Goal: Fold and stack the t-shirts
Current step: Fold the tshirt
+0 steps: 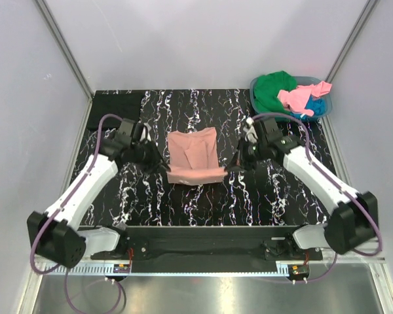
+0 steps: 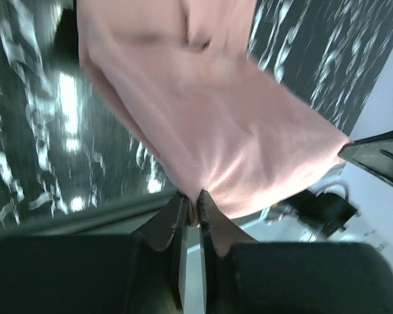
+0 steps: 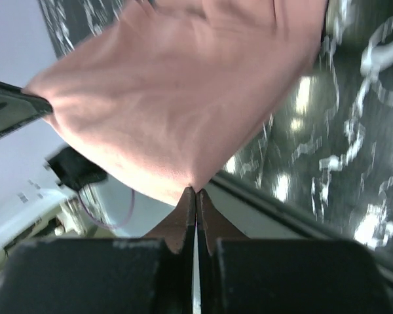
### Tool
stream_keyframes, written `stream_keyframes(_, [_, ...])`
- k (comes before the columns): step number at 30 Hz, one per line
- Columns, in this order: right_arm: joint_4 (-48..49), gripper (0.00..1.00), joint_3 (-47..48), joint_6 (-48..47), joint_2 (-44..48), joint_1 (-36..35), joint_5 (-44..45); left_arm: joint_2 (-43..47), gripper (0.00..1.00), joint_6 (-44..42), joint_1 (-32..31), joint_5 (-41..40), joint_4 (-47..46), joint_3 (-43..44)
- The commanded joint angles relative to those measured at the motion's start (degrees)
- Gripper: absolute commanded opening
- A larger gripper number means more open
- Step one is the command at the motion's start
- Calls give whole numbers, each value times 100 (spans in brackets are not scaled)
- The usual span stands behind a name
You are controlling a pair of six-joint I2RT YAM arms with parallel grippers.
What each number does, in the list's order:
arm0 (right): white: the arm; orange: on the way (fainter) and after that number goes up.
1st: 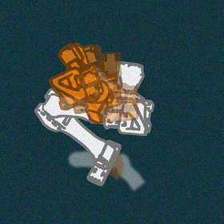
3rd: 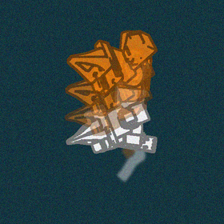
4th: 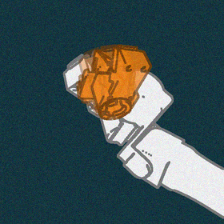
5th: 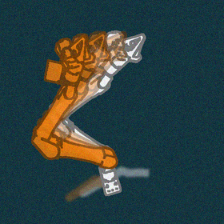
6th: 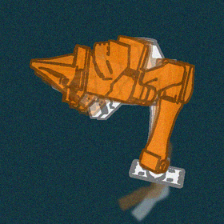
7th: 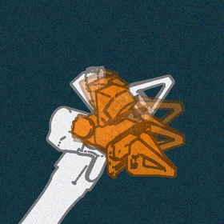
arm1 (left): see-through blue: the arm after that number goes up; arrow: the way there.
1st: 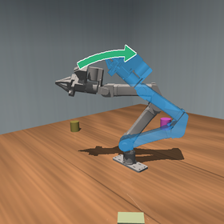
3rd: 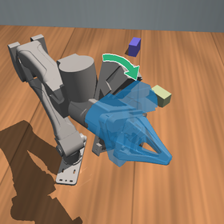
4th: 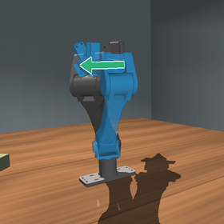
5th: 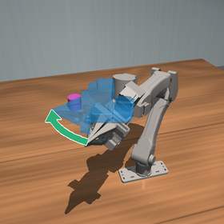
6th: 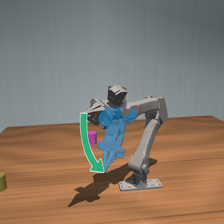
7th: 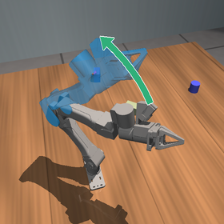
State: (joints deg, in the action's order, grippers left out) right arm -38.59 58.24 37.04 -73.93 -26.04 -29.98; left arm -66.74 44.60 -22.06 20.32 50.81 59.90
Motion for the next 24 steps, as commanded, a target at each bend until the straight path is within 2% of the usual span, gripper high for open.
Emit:
stream_keyframes(1, [-316,0,1264,-451,-978,370,54,-663,13,-513,421,77,9,853])
stream_keyframes(8, [-597,0,3674,-996,-3327,794,-325,-2684,17,-1014,984,227,-395,2402])
stream_keyframes(13, [-519,0,5798,-1189,-5293,908,-281,-4740,19,-1217,1309,332,-625,3789])
stream_keyframes(14, [-475,1,6091,-1181,-5594,995,-315,-4934,26,-1252,1345,472,-799,4193])
stream_keyframes(15, [-431,5,6399,-1138,-5928,1057,-542,-5128,36,-1234,1354,221,-922,4353])
stream_keyframes(16, [-422,15,7150,-1129,-6610,1127,-579,-5530,44,-1173,1484,36,-984,4529])
stream_keyframes(17, [-622,36,7619,-1120,-6973,1241,-571,-5812,52,-1112,1590,243,-941,5035])
stream_keyframes(18, [-850,40,8259,-1154,-7360,1312,-527,-5998,53,-981,1696,280,-924,5214])
stream_keyframes(19, [-1043,46,9527,-1103,-8025,1382,-475,-6165,57,-1014,1792,236,-1045,5390])
stream_keyframes(20, [-1367,52,10027,-1015,-8240,1435,-457,-6158,63,-1084,1819,-86,-1046,5531])
stream_keyframes(21, [-1432,56,10345,-971,-8338,1531,-509,-6132,63,-1111,1863,-185,-1064,5715])
stream_keyframes(22, [-1397,55,10209,-953,-8148,1558,-509,-5966,63,-1103,1977,-168,-1160,5743])
stream_keyframes(23, [-1153,55,9790,-944,-7859,1567,-483,-5834,56,-1094,2013,-273,-1178,5735])
stream_keyframes(24, [-881,54,9194,-857,-7490,1558,-431,-5607,56,-1137,2013,-369,-1257,5465])
